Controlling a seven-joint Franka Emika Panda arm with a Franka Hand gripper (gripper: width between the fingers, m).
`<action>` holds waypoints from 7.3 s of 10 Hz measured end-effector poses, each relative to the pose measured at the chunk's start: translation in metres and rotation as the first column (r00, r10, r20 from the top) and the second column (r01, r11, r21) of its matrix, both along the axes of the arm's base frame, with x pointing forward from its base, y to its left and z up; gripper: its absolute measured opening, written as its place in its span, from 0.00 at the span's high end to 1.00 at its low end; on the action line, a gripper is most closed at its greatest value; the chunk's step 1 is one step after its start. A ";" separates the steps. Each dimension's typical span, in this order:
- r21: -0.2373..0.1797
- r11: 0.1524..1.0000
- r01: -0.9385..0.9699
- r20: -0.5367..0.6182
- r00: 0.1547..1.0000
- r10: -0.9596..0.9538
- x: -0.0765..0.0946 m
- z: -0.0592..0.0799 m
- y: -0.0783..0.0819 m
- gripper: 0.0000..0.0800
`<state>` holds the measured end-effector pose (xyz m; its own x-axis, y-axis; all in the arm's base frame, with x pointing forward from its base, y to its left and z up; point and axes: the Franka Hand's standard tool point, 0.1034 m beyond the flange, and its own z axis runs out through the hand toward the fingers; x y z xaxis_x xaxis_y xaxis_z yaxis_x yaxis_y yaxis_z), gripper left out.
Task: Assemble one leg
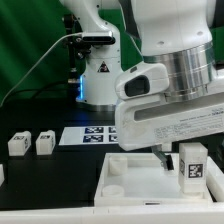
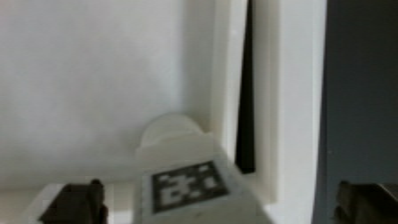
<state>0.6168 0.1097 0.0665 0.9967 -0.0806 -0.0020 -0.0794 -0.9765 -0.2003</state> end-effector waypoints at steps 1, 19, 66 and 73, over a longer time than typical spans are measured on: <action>0.000 1.000 0.001 0.000 1.000 -0.001 0.000 0.000 -0.001 0.19; 0.012 0.333 0.943 -0.243 0.326 -0.914 0.008 -0.002 0.016 0.63; -0.151 0.931 -0.334 0.104 0.931 0.351 0.011 0.010 0.015 0.19; -0.085 0.992 0.092 0.071 0.994 -0.086 0.014 0.009 0.005 0.63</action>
Offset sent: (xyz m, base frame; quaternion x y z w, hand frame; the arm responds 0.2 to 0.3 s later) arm 0.0000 0.0000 0.0000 0.0000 0.0000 0.0000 1.0000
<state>0.6313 0.1146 0.0757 0.9833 -0.1658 0.0754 -0.1560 -0.9803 -0.1213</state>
